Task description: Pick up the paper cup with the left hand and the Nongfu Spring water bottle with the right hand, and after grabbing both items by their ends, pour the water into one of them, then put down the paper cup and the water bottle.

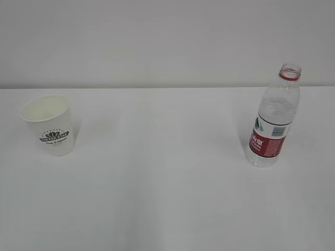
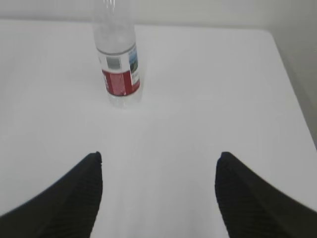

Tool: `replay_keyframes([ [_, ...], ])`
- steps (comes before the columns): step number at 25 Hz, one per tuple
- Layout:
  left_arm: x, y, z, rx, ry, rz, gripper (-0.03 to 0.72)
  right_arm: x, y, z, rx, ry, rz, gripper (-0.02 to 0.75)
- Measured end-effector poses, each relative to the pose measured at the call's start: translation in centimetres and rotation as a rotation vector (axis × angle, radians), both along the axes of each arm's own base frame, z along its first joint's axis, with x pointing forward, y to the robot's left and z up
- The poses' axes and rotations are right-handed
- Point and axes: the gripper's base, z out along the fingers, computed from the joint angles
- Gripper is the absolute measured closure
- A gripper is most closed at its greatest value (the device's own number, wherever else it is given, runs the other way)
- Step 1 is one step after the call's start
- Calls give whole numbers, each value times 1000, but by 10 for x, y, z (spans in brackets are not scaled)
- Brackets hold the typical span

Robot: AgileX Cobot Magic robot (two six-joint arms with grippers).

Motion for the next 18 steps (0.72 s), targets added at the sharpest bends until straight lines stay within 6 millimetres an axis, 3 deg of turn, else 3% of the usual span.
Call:
replay_keyframes([
  [5,6,-1,21,-3,-8,-1,246,4,1,26,15,-71,10,204],
  [13,25,-4,66,-17,-94,-1,246,27,5,70,36,-144,24,204],
  [18,40,-6,78,-20,-102,-1,246,38,7,89,38,-170,26,204],
])
